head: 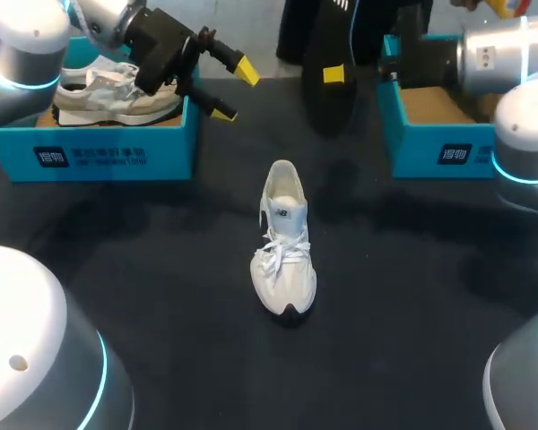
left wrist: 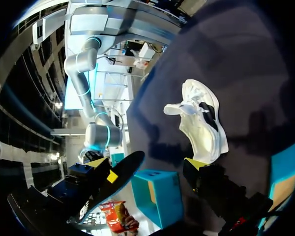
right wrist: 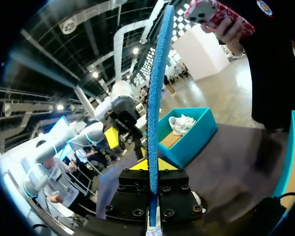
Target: Take the shoe out of the shoebox, open the shoe tongue, remove and reinsert the insole, then place the shoe into the shoebox
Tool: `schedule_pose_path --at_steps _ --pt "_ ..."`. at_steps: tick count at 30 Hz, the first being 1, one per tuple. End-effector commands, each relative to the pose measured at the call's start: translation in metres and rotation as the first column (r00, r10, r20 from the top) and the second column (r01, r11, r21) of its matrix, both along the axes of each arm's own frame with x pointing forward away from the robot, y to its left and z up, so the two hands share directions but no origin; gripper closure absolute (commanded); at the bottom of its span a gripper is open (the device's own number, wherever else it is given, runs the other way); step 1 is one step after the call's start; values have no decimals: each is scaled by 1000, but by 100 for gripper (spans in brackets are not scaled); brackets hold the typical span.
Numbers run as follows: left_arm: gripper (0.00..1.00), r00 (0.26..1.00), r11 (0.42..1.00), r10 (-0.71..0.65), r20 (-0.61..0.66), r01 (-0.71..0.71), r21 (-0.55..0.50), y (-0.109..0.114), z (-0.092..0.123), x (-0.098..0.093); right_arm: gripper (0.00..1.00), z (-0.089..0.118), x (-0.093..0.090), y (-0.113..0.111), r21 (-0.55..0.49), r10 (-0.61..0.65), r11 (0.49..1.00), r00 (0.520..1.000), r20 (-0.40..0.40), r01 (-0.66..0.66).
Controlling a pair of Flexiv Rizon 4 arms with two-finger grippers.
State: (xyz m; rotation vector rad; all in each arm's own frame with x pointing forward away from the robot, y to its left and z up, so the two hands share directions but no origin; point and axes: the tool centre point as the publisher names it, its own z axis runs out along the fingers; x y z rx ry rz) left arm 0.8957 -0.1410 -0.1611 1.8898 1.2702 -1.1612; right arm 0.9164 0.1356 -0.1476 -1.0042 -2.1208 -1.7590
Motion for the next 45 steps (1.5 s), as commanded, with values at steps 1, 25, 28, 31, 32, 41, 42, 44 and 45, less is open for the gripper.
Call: schedule_pose_path --at_steps 1,25,28,31,32,41,42,44,45 --pt "0 1000 1000 0 -3 0 9 0 -12 7 100 -22 25 17 8 9 1000 1000 19 -9" --pt "0 998 997 48 -41 -45 65 15 -59 6 100 -47 31 29 66 46 997 999 14 -46" --pt "0 998 997 49 -42 -47 67 16 -63 3 100 -47 31 29 66 46 997 999 14 -46" --pt "0 998 996 50 -44 -47 73 17 -65 2 100 -47 31 29 66 46 997 999 14 -46" --pt "0 998 996 55 -43 -51 79 19 -69 1 100 -47 31 29 66 46 997 999 14 -46" --pt "0 994 988 110 -16 -107 107 21 -83 -3 100 -70 35 46 56 65 996 991 118 -72" --pt "0 993 989 114 -23 -112 98 21 -84 -3 100 -73 35 48 57 68 995 987 144 -77" --pt "0 992 987 127 -24 -125 99 23 -86 -4 100 -81 35 50 61 66 995 989 135 -75" --pt "0 991 987 131 -29 -128 99 23 -87 -5 100 -84 34 52 68 70 994 987 144 -81"
